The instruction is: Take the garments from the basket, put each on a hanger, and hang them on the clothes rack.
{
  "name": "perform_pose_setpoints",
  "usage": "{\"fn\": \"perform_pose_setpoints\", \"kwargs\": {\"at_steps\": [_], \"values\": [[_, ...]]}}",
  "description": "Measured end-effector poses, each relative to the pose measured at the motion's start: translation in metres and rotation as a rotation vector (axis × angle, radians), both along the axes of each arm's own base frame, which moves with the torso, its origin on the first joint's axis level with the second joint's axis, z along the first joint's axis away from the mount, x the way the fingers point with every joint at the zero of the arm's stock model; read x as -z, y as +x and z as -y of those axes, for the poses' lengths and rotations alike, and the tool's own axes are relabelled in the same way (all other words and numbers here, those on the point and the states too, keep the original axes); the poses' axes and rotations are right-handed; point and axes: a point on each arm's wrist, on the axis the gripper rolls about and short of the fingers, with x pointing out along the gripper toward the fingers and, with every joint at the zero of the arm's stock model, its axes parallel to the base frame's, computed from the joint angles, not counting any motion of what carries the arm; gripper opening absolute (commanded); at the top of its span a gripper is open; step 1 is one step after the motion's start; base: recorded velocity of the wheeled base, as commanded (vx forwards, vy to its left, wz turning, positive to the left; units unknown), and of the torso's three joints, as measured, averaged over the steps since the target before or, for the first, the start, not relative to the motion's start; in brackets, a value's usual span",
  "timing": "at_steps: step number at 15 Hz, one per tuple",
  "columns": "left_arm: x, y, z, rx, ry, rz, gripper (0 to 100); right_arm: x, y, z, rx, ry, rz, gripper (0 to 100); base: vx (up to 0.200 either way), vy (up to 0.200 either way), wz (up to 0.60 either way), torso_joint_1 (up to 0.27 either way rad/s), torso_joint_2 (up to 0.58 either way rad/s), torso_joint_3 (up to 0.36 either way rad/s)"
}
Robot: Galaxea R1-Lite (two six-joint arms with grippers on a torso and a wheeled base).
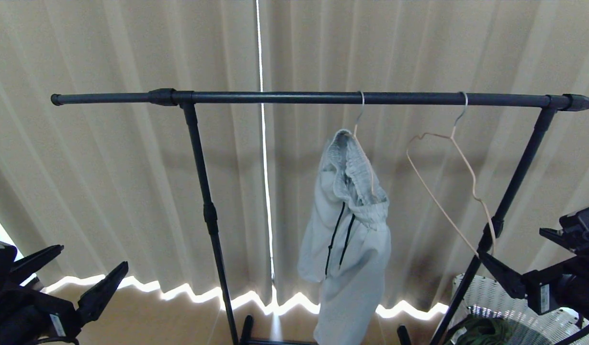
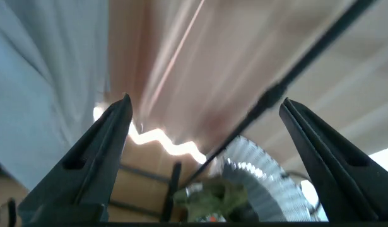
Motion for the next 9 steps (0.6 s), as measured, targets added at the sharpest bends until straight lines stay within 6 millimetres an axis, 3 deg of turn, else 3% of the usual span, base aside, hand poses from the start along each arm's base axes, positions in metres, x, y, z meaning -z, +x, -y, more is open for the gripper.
{"fn": "perform_pose_setpoints", "kwargs": {"at_steps": [9], "values": [[0.013, 0.005, 0.002, 0.01, 0.01, -0.084, 100, 0.014, -0.015, 0.008, 0.016, -0.016, -0.029, 100, -0.2, 0.0, 0.0, 0.003, 0.0, 0.002]]}}
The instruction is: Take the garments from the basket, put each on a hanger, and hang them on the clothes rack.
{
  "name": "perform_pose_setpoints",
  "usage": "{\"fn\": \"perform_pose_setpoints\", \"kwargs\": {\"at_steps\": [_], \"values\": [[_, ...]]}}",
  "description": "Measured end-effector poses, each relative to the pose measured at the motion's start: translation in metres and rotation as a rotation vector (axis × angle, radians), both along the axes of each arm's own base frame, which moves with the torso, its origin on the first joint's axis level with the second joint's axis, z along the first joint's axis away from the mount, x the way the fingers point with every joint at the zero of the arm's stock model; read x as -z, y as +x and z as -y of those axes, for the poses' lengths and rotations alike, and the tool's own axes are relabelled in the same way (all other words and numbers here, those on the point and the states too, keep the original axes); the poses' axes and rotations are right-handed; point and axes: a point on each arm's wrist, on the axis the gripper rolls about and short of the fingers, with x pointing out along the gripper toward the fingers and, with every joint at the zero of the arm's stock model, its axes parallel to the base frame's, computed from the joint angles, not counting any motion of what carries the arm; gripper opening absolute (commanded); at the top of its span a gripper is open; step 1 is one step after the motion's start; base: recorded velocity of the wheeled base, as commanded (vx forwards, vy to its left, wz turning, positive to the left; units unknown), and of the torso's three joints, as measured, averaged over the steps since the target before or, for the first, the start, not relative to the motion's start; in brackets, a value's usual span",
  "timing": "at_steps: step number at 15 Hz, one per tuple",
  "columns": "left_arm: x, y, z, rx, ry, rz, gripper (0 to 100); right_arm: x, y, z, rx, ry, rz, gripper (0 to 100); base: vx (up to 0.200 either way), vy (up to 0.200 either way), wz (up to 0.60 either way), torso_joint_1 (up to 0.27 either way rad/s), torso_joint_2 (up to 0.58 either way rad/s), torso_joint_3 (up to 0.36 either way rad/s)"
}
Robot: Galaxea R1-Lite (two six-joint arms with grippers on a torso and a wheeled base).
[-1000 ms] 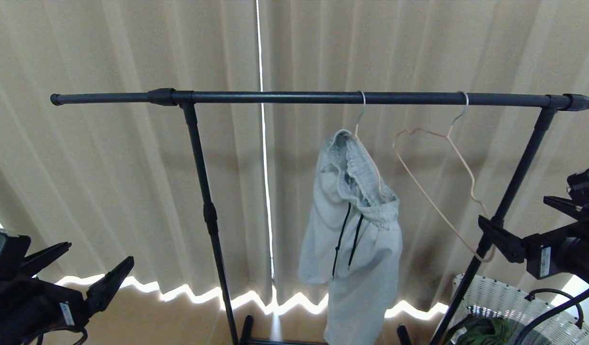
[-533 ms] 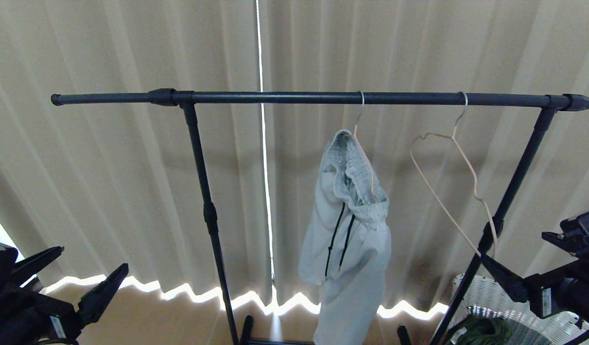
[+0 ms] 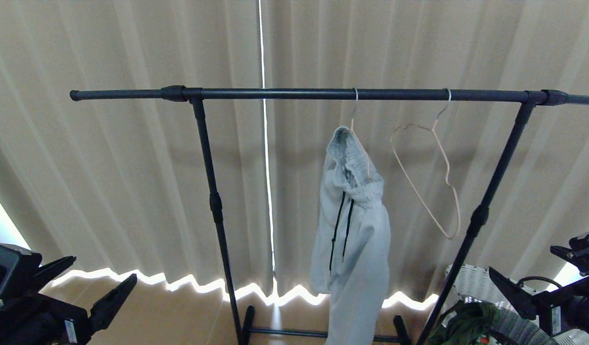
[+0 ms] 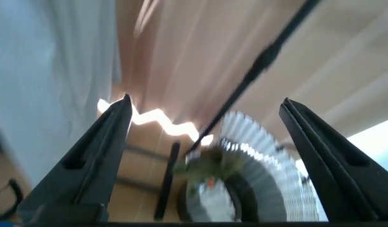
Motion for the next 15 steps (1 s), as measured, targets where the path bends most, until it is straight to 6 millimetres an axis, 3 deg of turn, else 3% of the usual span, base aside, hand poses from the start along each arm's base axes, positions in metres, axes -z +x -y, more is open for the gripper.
{"fn": "perform_pose_setpoints", "kwargs": {"at_steps": [1, 15], "values": [[0.0, 0.0, 0.0, 0.001, 0.0, 0.0, 100, 0.002, -0.001, 0.0, 0.0, -0.002, -0.006, 100, -0.2, 0.0, 0.0, 0.002, 0.01, 0.002], [-0.02, -0.003, 0.0, -0.003, -0.021, 0.12, 100, 0.013, -0.008, 0.003, -0.004, -0.05, -0.047, 100, 0.0, 0.0, 0.0, 0.0, 0.0, 0.0]]}}
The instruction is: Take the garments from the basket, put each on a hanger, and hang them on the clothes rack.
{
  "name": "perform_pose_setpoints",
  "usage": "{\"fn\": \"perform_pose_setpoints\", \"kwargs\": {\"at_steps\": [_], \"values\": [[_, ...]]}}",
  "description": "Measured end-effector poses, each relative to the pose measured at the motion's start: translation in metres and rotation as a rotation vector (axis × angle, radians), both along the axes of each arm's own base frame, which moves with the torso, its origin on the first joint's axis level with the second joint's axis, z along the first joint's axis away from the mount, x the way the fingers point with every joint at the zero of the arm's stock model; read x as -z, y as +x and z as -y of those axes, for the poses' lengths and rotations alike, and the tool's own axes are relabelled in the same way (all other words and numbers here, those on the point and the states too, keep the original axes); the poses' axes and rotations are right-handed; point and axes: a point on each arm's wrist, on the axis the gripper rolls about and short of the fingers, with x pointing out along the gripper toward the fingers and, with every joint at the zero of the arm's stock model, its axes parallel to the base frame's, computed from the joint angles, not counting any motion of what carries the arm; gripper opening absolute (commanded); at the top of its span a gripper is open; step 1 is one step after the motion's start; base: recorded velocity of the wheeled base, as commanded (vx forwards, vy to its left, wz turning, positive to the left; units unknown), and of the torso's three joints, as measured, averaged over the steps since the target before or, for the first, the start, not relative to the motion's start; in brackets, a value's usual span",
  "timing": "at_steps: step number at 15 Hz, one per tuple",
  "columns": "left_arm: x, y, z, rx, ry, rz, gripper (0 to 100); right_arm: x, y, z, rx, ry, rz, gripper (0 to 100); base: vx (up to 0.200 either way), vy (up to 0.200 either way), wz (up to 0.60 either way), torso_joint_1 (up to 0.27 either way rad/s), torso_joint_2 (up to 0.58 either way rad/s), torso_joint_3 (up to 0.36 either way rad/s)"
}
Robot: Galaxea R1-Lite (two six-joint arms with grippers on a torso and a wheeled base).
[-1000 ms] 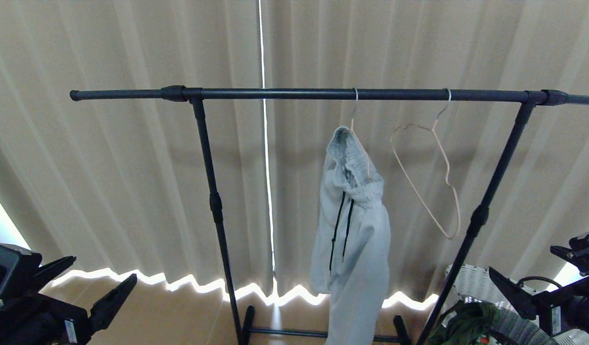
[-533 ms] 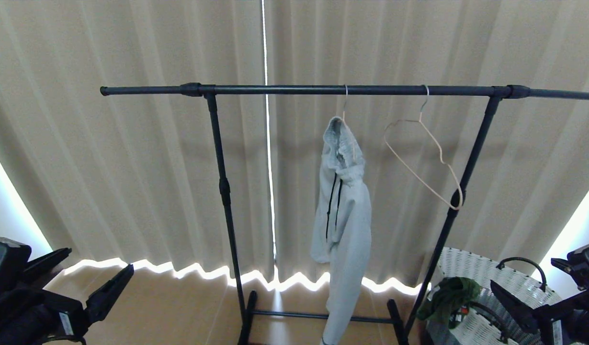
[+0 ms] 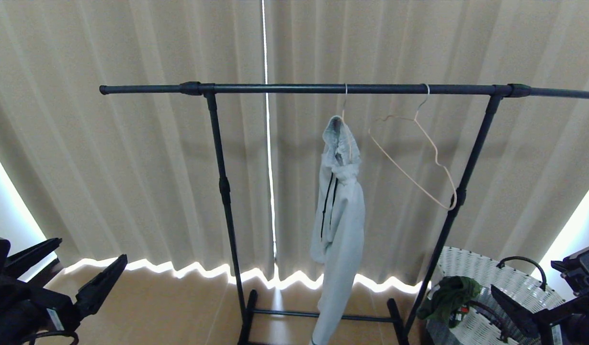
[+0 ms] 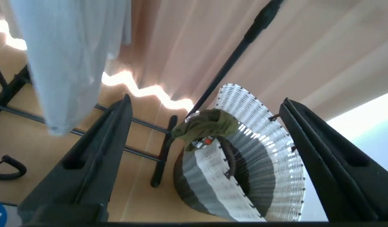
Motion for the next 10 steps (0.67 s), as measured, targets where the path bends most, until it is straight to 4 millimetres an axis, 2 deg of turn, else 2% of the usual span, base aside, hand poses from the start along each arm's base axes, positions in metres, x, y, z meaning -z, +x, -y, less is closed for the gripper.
{"fn": "perform_pose_setpoints", "kwargs": {"at_steps": [7, 10], "values": [[-0.002, 0.0003, 0.0017, 0.016, -0.001, 0.009, 100, 0.0002, 0.0007, 0.0034, 0.028, -0.003, 0.0, 100, 0.0, 0.0, 0.0, 0.0, 0.0, 0.0], [-0.0009, -0.0007, 0.0024, 0.022, -0.001, 0.006, 100, 0.0005, 0.0005, 0.0036, 0.03, -0.003, -0.001, 100, 0.0, 0.0, 0.0, -0.123, 0.32, 0.188]]}}
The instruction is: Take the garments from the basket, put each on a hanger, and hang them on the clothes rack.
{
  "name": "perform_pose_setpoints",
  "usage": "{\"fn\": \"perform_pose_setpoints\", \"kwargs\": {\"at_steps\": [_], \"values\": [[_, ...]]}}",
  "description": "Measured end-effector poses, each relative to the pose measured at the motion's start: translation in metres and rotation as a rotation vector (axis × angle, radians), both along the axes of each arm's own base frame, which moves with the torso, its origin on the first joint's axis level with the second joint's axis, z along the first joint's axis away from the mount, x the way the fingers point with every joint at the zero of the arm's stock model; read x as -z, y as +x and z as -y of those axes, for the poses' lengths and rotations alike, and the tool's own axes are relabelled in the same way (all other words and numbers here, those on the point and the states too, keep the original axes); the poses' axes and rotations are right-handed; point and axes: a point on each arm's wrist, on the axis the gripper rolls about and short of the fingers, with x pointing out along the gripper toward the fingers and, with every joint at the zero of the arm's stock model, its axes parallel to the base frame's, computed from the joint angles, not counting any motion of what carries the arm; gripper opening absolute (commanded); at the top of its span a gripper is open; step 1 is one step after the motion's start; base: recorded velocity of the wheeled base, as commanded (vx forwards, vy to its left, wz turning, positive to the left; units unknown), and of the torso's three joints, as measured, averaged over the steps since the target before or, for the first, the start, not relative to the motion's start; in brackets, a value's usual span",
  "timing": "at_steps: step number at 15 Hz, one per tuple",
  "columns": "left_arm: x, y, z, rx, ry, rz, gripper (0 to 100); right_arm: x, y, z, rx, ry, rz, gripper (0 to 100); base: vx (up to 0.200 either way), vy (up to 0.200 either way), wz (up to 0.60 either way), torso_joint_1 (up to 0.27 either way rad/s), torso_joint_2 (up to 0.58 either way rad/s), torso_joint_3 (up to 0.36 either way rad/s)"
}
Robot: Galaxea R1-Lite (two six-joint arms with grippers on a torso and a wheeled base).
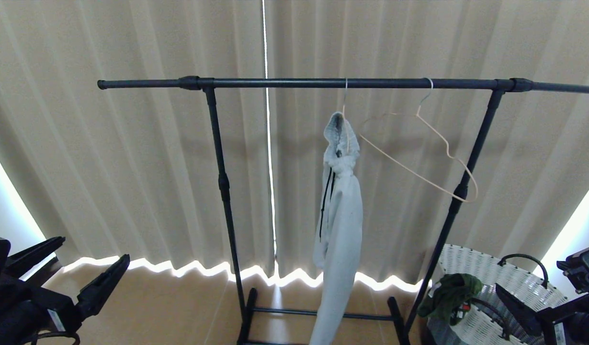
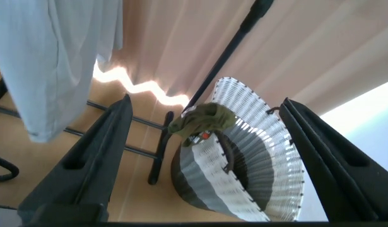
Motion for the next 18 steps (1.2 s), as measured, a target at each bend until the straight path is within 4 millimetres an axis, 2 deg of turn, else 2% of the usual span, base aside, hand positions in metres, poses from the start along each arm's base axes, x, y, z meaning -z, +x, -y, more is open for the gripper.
{"fn": "perform_pose_setpoints", "kwargs": {"at_steps": [11, 15, 18], "values": [[-0.0019, -0.0029, 0.0, 0.004, -0.001, 0.017, 100, 0.0023, -0.001, 0.0, -0.002, -0.003, -0.011, 100, 0.0, 0.0, 0.0, -0.154, 0.46, 0.307], [-0.0019, -0.0034, 0.0, 0.004, -0.001, 0.017, 100, 0.0018, -0.001, 0.0, -0.004, -0.001, -0.007, 100, 0.0, 0.0, 0.0, -0.085, 0.44, 0.344], [-0.0017, -0.0033, 0.0005, 0.02, -0.001, 0.015, 100, 0.0042, -0.0032, 0.0, -0.013, -0.003, -0.015, 100, 0.0, 0.0, 0.0, -0.032, 0.16, 0.111]]}}
